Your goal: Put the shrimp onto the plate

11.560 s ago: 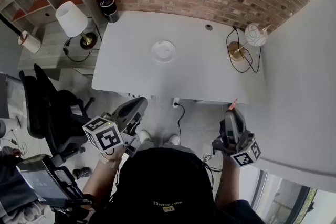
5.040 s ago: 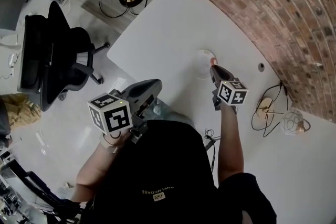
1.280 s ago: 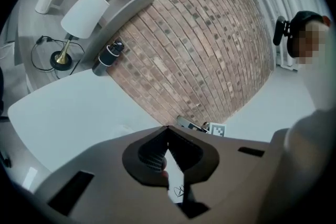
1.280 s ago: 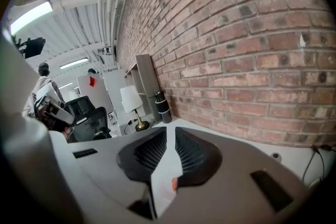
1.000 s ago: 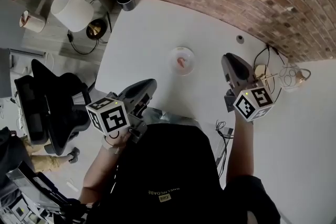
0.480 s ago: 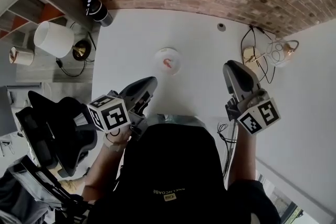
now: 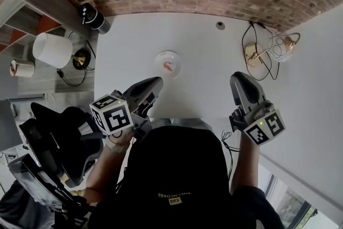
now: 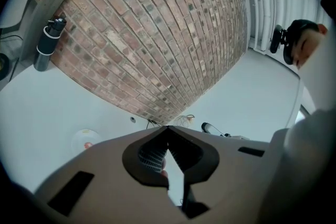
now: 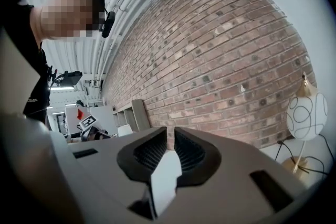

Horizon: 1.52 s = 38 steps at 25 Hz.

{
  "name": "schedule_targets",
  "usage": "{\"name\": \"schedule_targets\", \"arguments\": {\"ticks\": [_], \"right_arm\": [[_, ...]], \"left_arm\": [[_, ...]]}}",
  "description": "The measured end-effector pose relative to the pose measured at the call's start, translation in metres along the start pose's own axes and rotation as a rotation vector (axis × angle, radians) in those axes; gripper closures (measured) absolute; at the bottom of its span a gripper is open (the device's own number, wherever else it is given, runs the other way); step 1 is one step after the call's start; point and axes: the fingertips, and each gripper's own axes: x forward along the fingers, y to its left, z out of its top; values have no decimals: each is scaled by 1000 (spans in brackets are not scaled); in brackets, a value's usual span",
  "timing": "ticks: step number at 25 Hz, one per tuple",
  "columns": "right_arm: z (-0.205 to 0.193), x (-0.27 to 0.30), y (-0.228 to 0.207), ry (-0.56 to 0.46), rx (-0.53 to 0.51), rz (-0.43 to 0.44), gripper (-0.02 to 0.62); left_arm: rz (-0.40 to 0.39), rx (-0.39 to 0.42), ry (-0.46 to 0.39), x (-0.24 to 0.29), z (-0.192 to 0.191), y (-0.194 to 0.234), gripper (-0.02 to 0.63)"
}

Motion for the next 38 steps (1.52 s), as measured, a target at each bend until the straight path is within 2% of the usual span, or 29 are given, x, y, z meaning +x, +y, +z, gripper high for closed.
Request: {"name": "schedule_targets", "arguments": {"ticks": [5,18,28,38], "right_arm": [[-7,-2,-3,-7,31,-10,549],[-18,5,-13,23,65,-17,551],[-21,16,-16,58,36,-2,551],[-21,14,-24,51,57,-13,551]], "left_arm": [[-11,19,5,4,5,-4,603],[14,6,-11,5,12,0,603],[33,-5,-26,5,14,5,603],[37,-10,-26,9,13,8,603]]}}
